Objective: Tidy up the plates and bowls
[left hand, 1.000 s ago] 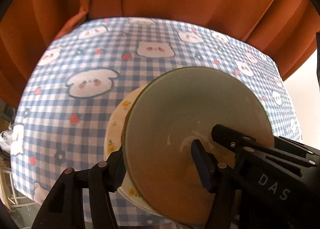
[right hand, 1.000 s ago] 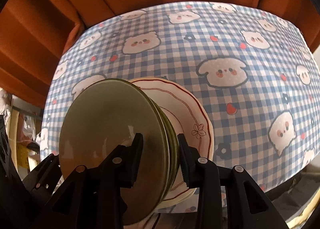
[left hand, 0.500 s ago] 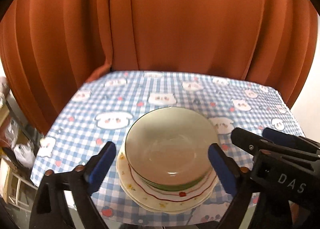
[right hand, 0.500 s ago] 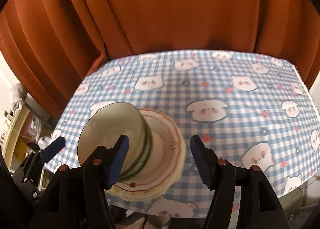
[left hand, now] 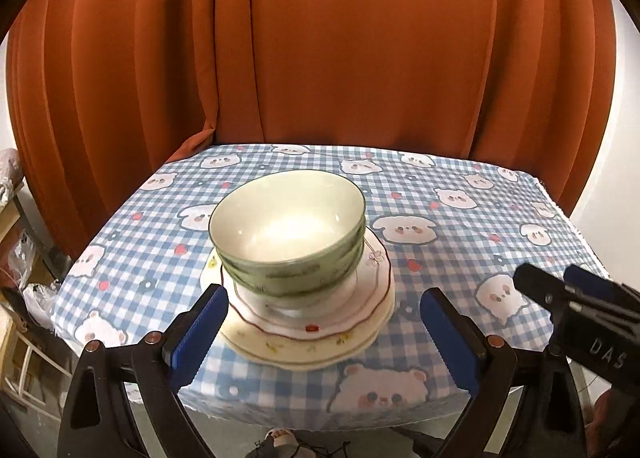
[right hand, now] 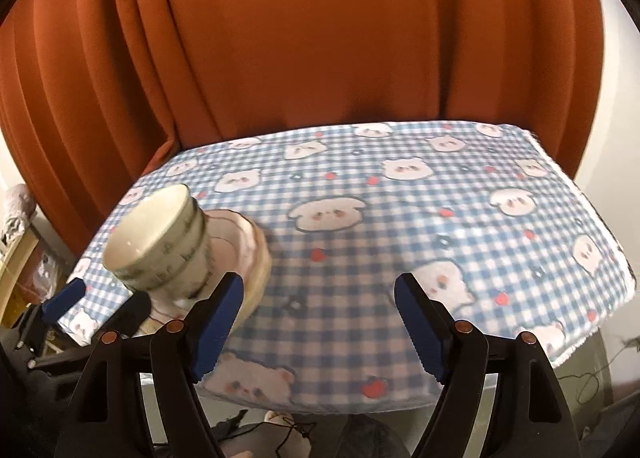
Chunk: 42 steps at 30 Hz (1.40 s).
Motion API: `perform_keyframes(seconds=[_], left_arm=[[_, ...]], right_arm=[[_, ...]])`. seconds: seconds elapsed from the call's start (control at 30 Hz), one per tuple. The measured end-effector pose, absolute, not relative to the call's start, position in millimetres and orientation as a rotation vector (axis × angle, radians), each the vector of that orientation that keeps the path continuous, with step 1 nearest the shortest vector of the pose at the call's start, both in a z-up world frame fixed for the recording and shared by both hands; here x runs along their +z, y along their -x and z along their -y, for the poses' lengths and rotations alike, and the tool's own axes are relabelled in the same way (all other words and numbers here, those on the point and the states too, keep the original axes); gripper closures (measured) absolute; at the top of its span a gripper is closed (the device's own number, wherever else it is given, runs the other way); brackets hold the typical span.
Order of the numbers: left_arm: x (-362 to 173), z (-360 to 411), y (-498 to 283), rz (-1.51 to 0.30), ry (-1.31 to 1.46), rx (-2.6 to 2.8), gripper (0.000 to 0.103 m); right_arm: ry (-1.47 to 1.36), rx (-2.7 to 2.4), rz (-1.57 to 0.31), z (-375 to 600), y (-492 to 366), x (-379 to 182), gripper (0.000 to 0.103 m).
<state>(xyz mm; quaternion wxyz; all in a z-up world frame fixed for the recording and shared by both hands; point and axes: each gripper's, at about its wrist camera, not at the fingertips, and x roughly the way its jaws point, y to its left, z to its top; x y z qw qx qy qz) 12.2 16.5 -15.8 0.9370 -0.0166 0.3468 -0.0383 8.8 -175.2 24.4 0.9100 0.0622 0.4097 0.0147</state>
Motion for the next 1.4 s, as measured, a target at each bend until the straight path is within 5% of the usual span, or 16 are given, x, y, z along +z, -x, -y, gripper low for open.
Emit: perform_keyframes(seconds=[0.37, 1.4], left_arm=[[-12.4, -4.5, 17.8, -0.688, 0.007, -0.072, 0.005], [-6.4, 6.6, 16.9, -0.661, 0.004, -0.05, 0.002]], right_arm=[[-0.128, 0.012, -0.827, 190.0, 29.2, 22.4, 0.01], [-0.104, 0.003, -0.761, 201.0, 33.0, 34.4, 0.001]])
